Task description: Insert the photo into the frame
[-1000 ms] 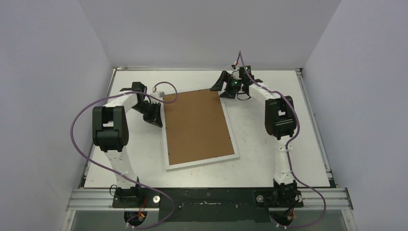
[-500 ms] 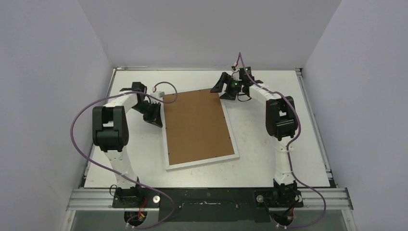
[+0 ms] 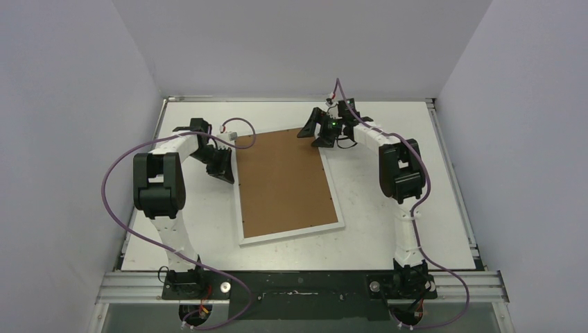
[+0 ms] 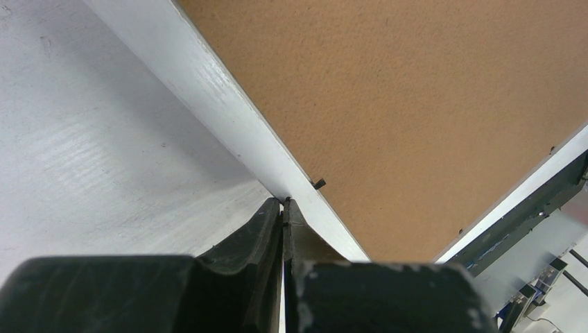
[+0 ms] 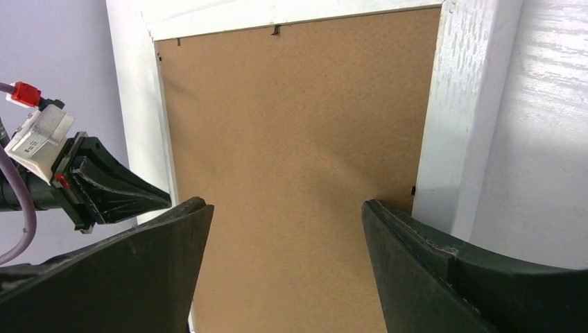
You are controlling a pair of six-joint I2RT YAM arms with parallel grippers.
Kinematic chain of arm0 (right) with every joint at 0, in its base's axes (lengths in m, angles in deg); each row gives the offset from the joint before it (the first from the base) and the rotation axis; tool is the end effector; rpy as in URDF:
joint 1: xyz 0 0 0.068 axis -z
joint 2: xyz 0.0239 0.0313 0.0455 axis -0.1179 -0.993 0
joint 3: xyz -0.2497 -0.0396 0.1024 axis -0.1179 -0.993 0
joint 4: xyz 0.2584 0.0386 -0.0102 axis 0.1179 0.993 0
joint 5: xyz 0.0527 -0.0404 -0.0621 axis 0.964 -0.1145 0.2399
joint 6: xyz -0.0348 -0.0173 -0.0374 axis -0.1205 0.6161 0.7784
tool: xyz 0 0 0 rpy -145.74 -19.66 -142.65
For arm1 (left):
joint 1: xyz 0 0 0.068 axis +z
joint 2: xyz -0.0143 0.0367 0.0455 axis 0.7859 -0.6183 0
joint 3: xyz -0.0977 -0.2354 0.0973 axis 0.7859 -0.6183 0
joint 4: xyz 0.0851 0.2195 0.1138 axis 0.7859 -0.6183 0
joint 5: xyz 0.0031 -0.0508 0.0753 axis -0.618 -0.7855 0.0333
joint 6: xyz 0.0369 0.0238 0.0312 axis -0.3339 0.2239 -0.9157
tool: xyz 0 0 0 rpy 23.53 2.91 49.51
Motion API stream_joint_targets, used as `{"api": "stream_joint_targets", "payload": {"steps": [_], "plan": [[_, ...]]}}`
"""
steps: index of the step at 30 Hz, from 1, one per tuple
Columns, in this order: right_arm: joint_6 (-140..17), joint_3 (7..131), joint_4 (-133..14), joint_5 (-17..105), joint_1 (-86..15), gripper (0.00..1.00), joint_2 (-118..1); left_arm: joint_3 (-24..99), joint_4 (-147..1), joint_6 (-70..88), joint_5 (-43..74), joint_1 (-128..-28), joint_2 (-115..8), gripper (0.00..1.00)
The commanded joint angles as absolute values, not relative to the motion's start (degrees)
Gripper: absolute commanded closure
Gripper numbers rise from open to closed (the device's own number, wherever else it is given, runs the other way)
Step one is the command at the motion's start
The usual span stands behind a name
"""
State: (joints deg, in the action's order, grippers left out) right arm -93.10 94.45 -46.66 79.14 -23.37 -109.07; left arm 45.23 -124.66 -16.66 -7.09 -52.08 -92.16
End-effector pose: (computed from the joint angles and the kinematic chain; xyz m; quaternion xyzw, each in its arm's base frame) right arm 0.4815 0.1686 0.1667 0.0224 0.8696 0.4633 0.1693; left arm 0.3751 -0.0198 0.1645 0.1358 0.9532 -0.2559 0.0862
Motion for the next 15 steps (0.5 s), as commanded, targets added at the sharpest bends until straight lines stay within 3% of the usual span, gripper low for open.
{"api": "stream_joint_targets", "payload": {"steps": [1, 15], "plan": [[-92.8, 94.7, -45.7, 78.4, -23.9, 0.18, -110.5, 46.7, -122.7, -18.1, -7.8, -52.4, -93.9, 0.99], [-92.8, 96.2, -45.1, 80.2, -20.0, 0.18, -106.0, 47.2, -123.1, -18.2, -7.9, -52.4, -94.1, 0.99]]}}
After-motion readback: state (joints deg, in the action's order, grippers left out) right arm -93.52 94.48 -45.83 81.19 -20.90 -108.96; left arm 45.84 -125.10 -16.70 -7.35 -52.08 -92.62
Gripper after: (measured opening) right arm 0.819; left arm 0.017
